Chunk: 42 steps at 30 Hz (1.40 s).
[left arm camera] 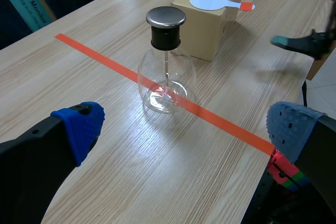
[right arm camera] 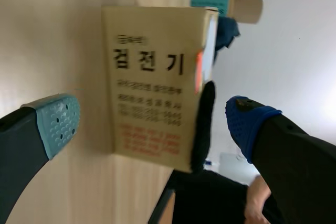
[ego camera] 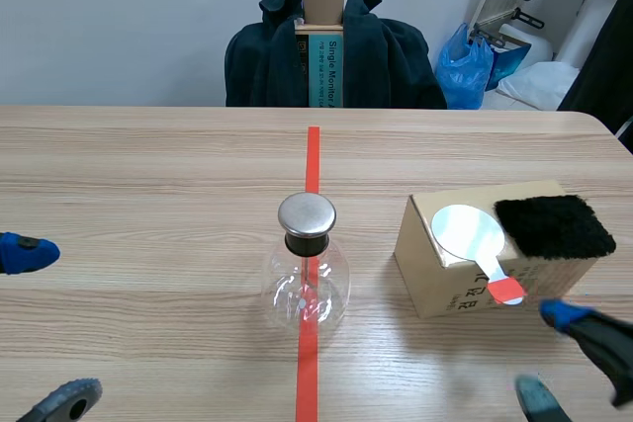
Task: Do the electroscope experiment.
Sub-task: 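Return to the home posture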
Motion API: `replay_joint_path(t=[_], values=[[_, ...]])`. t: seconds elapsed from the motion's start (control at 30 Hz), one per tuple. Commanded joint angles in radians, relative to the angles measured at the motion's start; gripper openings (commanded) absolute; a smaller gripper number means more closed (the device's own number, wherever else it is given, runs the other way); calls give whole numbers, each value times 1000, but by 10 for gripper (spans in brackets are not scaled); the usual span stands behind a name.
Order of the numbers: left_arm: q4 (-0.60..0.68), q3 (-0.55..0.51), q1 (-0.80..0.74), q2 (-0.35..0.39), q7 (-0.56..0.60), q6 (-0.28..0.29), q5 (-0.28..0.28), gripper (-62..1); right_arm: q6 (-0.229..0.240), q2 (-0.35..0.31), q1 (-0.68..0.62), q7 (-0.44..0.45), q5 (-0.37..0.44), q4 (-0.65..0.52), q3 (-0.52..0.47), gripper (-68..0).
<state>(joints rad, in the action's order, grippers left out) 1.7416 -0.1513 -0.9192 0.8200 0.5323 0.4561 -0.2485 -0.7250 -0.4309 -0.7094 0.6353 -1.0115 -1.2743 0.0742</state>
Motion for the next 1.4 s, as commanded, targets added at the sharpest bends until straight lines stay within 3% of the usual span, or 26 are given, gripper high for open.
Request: replay_joint_path(t=[0.0,0.13,0.27,0.33,0.47,0.53,0.6,0.67,0.87,1.13,1.2,1.37], values=[[14,-1,3,-5,18,2,-11,14,-38,-64,-34,40,82,-35,-2,-111],[14,-1,3,-5,18,2,-11,14,-37,-169,-109,163,342,-80,-2,-111],[14,-1,3,-5,18,2,-11,14,-37,-272,-124,214,625,-161,-2,-111],[14,-1,3,-5,18,2,-11,14,-26,-340,-122,221,764,-217,-2,-111],[14,-1,3,-5,18,2,-11,14,41,-492,-119,219,1028,-346,-2,-111],[14,-1,3,-5,18,2,-11,14,48,-558,-117,173,1154,-420,-2,-113],[14,-1,3,-5,18,2,-11,14,50,-611,-90,164,1274,-479,-2,-113],[14,-1,3,-5,18,2,-11,14,103,-635,-46,135,1366,-527,-2,-113],[14,-1,3,-5,18,2,-11,14,281,-638,97,-113,1428,-642,-1,-113],[14,-1,3,-5,18,2,-11,14,668,-636,230,-464,1423,-715,3,-113],[14,-1,3,-5,18,2,-11,14,726,-621,262,-544,1422,-736,18,-113],[14,-1,3,-5,18,2,-11,14,785,-555,296,-664,1335,-771,62,-113]])
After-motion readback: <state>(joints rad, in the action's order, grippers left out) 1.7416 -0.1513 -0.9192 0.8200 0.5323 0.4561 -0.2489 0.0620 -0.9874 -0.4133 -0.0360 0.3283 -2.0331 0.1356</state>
